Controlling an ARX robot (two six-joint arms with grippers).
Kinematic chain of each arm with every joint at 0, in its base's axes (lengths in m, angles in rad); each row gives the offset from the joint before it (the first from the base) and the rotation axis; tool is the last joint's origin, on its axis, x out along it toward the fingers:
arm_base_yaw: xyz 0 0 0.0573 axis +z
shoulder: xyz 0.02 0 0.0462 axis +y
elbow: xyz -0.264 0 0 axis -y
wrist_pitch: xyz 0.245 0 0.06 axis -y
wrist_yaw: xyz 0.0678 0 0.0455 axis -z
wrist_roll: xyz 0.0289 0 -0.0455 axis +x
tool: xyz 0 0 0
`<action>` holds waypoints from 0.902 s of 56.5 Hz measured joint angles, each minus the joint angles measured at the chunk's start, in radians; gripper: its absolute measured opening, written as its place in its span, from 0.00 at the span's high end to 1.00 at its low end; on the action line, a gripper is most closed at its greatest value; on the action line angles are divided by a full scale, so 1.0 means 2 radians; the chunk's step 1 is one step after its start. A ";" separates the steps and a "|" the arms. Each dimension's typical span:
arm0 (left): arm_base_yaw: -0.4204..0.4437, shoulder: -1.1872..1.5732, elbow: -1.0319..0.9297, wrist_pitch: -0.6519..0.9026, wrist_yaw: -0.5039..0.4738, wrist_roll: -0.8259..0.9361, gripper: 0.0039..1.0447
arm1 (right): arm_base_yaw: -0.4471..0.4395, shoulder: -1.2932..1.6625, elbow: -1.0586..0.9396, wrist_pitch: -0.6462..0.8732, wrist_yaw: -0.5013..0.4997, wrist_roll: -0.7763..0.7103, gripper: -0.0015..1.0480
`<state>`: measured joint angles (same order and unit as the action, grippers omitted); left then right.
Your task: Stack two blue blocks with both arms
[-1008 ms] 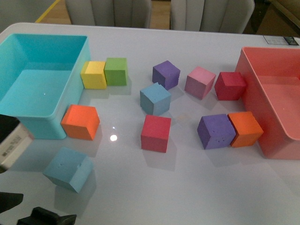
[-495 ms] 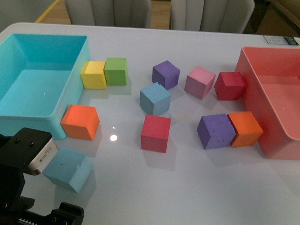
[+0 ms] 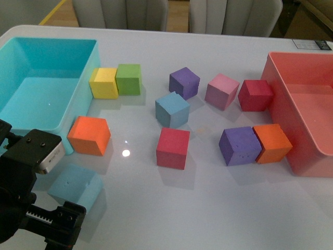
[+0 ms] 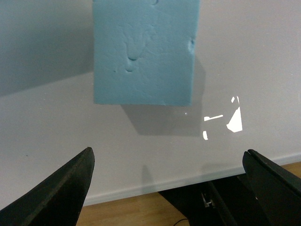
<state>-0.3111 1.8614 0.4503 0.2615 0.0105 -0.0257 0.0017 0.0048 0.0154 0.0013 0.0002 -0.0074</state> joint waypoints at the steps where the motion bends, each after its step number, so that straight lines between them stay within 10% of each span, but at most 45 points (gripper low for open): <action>1: 0.004 0.000 0.003 -0.002 -0.002 0.004 0.08 | 0.000 0.000 0.000 0.000 0.000 0.000 0.09; 51: 0.013 0.065 0.101 -0.031 -0.012 0.054 0.08 | 0.000 0.000 0.000 0.000 0.000 0.000 0.09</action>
<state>-0.2859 1.9915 0.6518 0.1997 -0.0132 0.0826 0.0017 0.0048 0.0154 0.0013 0.0002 -0.0074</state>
